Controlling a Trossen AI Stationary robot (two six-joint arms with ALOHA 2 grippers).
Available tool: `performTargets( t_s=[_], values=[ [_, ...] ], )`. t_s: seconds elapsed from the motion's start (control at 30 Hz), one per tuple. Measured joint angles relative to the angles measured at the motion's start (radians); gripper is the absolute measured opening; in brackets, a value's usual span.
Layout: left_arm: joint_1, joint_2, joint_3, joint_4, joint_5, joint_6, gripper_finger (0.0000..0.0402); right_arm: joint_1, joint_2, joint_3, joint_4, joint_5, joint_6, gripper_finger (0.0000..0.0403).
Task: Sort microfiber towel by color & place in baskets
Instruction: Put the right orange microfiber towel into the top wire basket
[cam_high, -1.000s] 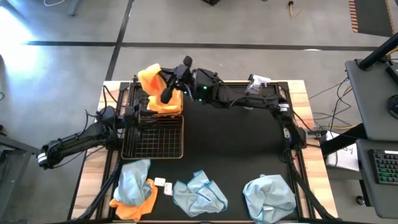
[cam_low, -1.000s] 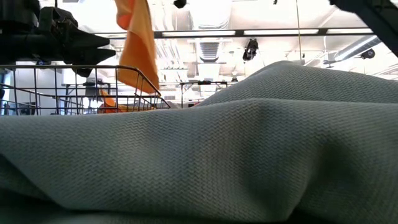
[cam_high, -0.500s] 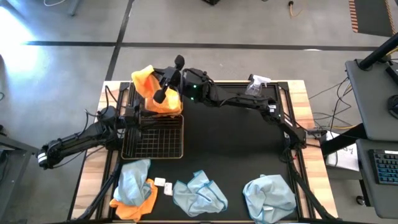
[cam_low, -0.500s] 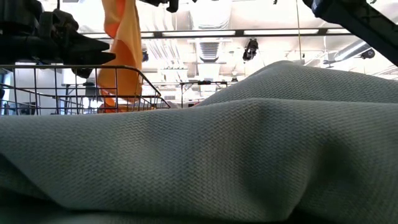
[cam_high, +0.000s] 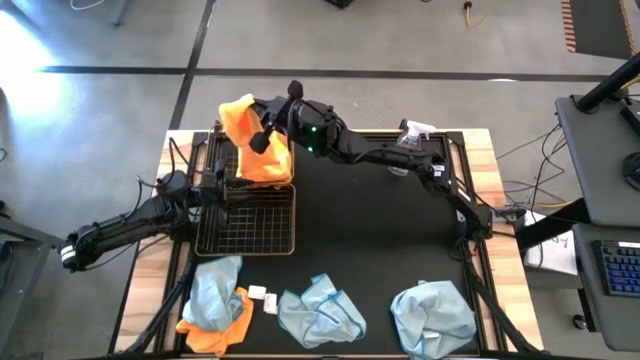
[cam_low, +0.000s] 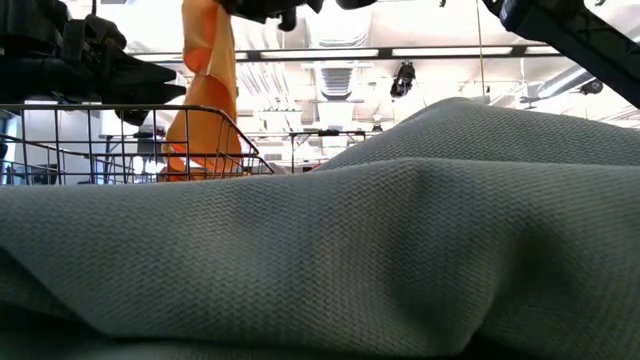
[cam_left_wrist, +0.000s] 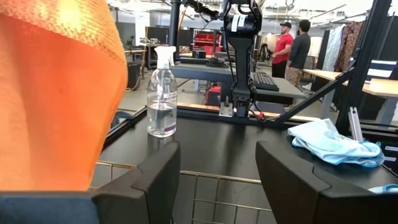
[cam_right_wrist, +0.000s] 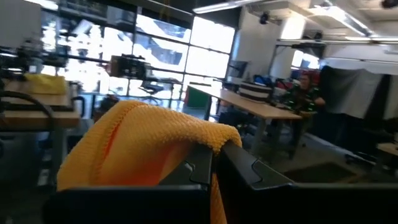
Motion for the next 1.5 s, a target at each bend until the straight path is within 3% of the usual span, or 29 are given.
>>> performTargets(
  t_s=[0.1,0.4,0.73,0.97,1.1,1.27,1.5],
  values=[
    [0.000,0.000,0.000,0.003,0.000,0.000,0.0194,-0.011,0.000,0.000,-0.009,0.043,0.000,0.0009],
    [0.000,0.000,0.000,0.004,0.000,0.000,0.0194,-0.033,0.006,0.000,-0.169,0.033,0.069,0.0009],
    [0.000,0.000,0.000,0.005,0.000,0.000,0.0194,-0.037,0.006,-0.002,-0.413,-0.126,0.177,0.0009],
    [0.000,0.000,0.000,0.006,0.000,0.000,0.0194,-0.035,0.006,-0.003,-0.462,-0.147,0.176,0.0010],
    [0.000,0.000,0.000,0.006,0.000,0.000,0.0194,-0.035,0.006,-0.003,-0.488,-0.159,0.172,0.0026],
    [0.000,0.000,0.000,0.007,0.000,0.000,0.0194,-0.037,0.006,-0.003,-0.518,-0.253,0.216,0.0062],
    [0.000,0.000,0.000,0.007,0.000,0.000,0.0194,-0.035,0.006,-0.003,-0.617,-0.253,0.226,0.0108]
  ],
)
